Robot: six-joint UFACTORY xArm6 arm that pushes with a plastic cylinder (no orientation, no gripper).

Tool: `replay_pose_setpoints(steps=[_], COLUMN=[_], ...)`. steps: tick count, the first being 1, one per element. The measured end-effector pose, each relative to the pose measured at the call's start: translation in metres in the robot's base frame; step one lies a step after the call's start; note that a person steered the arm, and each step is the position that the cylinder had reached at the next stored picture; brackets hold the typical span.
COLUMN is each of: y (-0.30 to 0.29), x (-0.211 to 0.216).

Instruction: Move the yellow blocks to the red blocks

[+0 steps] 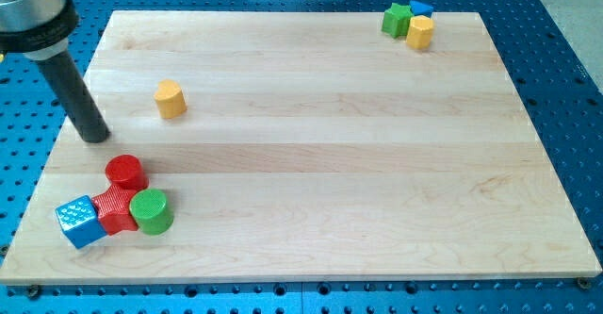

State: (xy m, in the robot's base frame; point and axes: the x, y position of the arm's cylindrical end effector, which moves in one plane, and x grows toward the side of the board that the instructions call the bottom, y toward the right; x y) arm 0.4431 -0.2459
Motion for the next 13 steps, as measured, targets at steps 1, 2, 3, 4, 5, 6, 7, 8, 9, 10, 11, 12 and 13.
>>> replay_pose_setpoints(steps=[1, 2, 3, 4, 5, 6, 7, 8, 9, 10, 11, 12, 13], y=[0.016, 0.024, 0.038, 0.076, 0.078, 0.039, 0.076, 0.124, 0.122, 0.117, 0.082, 0.124, 0.196], x=[-0.040, -0.066, -0.076, -0.018, -0.009, -0.063, -0.075, -0.022, 0.022, 0.046, 0.050, 0.033, 0.007])
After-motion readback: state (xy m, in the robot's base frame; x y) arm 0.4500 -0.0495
